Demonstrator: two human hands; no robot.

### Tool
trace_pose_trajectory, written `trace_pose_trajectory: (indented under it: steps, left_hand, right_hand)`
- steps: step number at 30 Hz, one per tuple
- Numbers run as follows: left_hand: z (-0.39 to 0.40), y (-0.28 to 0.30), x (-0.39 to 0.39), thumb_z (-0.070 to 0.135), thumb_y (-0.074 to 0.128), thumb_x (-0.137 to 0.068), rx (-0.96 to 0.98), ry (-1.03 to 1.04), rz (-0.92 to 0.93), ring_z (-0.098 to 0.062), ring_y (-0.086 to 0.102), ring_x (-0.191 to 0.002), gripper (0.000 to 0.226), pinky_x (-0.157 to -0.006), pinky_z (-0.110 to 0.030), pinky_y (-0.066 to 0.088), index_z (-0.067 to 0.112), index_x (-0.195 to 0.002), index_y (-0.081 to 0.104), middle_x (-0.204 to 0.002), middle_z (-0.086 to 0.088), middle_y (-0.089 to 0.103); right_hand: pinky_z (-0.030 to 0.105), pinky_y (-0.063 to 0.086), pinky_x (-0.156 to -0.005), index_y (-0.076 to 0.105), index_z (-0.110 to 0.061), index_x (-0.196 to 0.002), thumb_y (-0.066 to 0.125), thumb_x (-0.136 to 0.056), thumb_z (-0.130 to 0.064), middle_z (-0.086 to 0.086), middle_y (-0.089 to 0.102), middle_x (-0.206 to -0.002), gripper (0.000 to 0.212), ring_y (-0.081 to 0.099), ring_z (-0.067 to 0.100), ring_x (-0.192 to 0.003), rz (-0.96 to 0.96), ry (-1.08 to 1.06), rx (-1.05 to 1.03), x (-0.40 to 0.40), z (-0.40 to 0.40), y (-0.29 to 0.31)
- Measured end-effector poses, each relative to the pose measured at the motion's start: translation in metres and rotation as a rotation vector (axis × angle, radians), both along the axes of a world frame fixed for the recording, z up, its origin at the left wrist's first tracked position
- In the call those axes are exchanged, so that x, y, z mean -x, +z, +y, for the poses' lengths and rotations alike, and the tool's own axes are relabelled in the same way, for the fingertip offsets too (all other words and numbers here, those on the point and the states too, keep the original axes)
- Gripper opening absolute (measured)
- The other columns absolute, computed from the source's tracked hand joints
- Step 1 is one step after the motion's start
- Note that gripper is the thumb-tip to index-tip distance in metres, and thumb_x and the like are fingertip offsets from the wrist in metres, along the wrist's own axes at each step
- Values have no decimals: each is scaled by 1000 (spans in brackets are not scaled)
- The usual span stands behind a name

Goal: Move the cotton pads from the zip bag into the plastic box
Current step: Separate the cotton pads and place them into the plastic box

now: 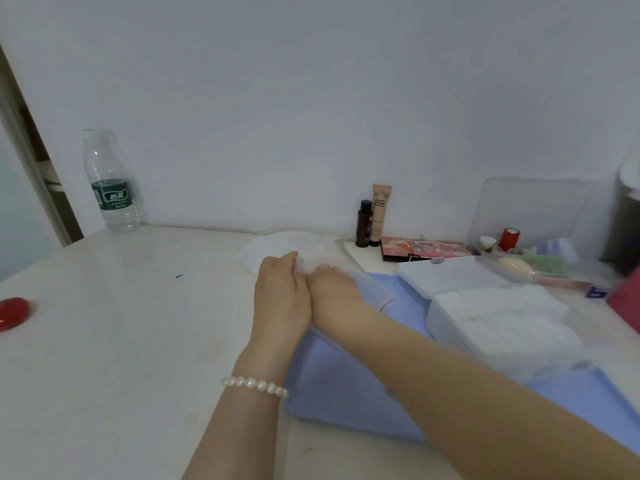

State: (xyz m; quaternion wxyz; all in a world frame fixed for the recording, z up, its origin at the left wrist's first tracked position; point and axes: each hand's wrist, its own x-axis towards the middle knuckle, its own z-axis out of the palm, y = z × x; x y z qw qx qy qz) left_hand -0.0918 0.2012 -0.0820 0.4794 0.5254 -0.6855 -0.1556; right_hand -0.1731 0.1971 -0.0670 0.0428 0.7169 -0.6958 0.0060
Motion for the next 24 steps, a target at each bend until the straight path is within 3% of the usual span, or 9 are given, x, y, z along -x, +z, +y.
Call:
trace_pose_trajectory:
  steps: [3,6,8,10,13,15,19,22,24]
  left_hand:
    - [2,-4,1,15,39,-97,10,-18,-49,-29,50,-110,33,-71,-18,26,4,-123,54,-117,-16,54]
    - [12,-3,6,28,49,-92,30,-13,-112,-31,46,-115,44,-84,-23,29,7,-131,50,-119,-15,53]
    - [24,2,11,41,48,-85,184,17,-128,-31,45,-112,55,-92,-27,30,6,-127,54,-116,-16,55]
    - [34,5,18,35,48,-81,434,39,-86,-27,45,-104,49,-93,-36,37,2,-114,62,-108,-17,58]
    - [56,7,35,20,51,-81,636,-54,74,-20,47,-95,32,-91,-18,35,-1,-100,65,-99,-10,57]
    - [70,7,47,19,48,-83,628,-178,164,-15,50,-91,30,-87,-9,35,-1,-96,66,-95,-3,55]
    - [89,3,69,23,51,-83,546,-396,273,-6,54,-86,20,-76,-11,42,15,-99,60,-94,6,58]
    - [104,6,78,41,59,-72,168,-476,521,-3,56,-93,33,-72,-14,48,30,-103,52,-100,17,55]
    - [110,8,83,47,68,-64,-125,-488,624,3,57,-90,49,-71,-17,50,29,-106,49,-101,12,55]
  right_hand:
    - [28,39,-72,60,-4,-109,41,-91,-8,11,52,-119,27,54,27,-106,-11,106,184,21,51,-1]
    - [12,20,-45,65,-10,-77,41,-79,-20,4,53,-81,26,47,11,-60,-371,196,475,53,98,8]
    - [10,34,-47,61,-16,-70,54,-84,-19,-2,55,-71,16,47,6,-55,-912,63,433,74,120,17]
    - [20,50,-54,66,-9,-80,65,-80,-4,9,67,-74,4,61,18,-63,-1557,-26,201,92,132,26]
    - [29,55,-53,64,3,-95,65,-68,-8,19,70,-84,29,67,29,-67,-2014,-86,115,108,142,27]
    - [29,55,-53,63,2,-98,65,-65,-12,20,70,-84,36,68,29,-66,-2095,-108,115,110,145,23]
    - [30,55,-55,61,2,-106,64,-68,-16,21,69,-87,42,67,28,-68,-2090,-110,108,117,152,21]
    - [30,55,-56,62,4,-105,65,-69,-18,19,68,-84,42,67,25,-67,-2084,-75,126,119,155,19]
    - [30,55,-57,62,3,-105,68,-68,-21,21,67,-89,45,67,24,-70,-2074,-85,155,118,156,17]
